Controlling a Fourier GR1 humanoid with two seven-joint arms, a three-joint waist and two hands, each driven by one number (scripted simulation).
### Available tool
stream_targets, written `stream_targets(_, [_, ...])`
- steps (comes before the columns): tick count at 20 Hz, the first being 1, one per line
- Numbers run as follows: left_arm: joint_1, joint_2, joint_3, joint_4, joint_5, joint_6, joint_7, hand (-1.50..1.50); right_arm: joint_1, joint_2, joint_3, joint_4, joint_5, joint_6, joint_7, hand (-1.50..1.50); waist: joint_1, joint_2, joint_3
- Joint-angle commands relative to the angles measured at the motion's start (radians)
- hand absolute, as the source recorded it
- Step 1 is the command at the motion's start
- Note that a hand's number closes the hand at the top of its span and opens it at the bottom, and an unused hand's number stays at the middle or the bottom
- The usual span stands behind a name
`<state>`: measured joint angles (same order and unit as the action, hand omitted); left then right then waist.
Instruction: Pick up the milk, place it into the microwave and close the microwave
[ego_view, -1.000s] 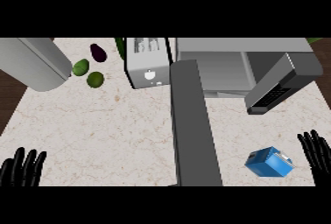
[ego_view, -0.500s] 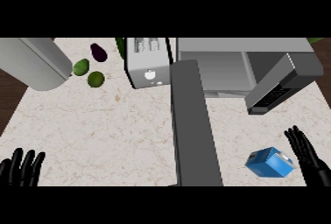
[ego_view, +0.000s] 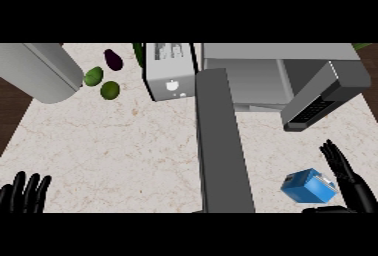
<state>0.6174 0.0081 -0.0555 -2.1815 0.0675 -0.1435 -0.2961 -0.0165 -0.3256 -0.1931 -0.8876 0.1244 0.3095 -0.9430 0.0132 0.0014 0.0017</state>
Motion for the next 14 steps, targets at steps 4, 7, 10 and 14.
stream_targets(4, [0.059, 0.01, 0.022, 0.001, 0.003, -0.027, -0.046, -1.5, -0.031, 0.008, 0.052, 0.157, 0.026, 0.071, -0.209, -1.5, 0.004, -0.001, 0.0])
stream_targets(7, [-0.012, 0.042, 0.079, 0.02, 0.063, -0.041, -0.004, -1.5, -0.08, -0.035, 0.069, 0.219, 0.014, 0.14, -0.211, -1.5, 0.004, 0.002, 0.001])
stream_targets(10, [-0.005, 0.018, 0.04, 0.007, 0.035, -0.028, -0.002, -1.5, -0.092, -0.024, 0.084, 0.251, -0.005, 0.157, -0.234, -1.5, 0.003, 0.002, 0.002])
stream_targets(14, [-0.03, 0.033, 0.067, 0.012, 0.073, -0.039, 0.029, -1.5, -0.144, -0.001, 0.082, 0.322, -0.007, 0.085, -0.246, -1.5, 0.004, 0.003, 0.002])
